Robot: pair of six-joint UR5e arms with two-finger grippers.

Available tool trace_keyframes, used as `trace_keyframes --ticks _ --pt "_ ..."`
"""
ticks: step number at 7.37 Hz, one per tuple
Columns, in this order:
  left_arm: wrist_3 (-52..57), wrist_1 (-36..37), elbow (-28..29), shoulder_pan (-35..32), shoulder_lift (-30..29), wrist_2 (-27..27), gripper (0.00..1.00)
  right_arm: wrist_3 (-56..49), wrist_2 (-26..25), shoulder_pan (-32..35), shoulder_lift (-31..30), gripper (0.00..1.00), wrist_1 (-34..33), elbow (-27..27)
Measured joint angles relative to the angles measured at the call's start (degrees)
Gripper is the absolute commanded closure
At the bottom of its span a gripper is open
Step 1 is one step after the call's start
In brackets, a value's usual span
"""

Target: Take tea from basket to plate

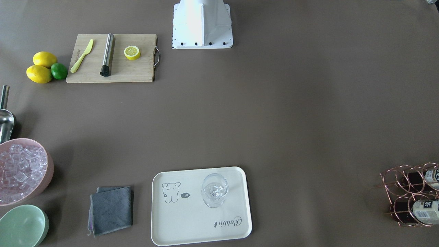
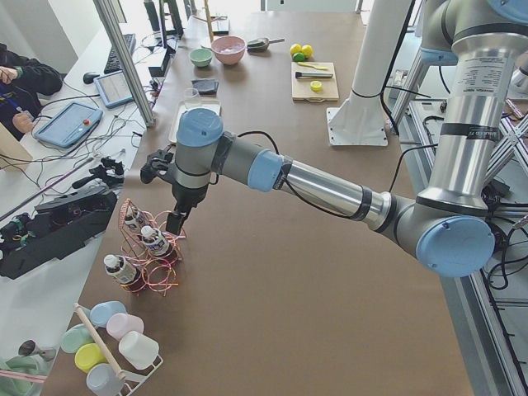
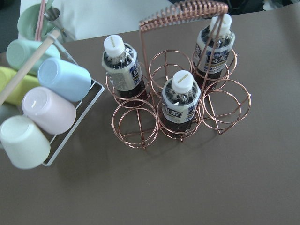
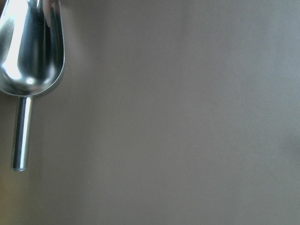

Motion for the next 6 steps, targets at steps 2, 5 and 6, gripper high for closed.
trace_keyframes --ticks 2,5,6 --pt "14.41 -1.91 1.12 1.69 -3.21 8.29 0.02 -0.03 -0.02 0.01 0.05 0.00 0.00 0.00" --pt "33.10 -3.14 9.87 2.86 -9.19 9.26 0.02 0.00 -0.03 -0.03 0.13 0.00 0.00 -0.03" --pt "37.69 -4.30 11.79 2.96 -10.21 7.35 0.02 0.03 -0.02 -0.05 0.14 0.00 0.00 -0.06"
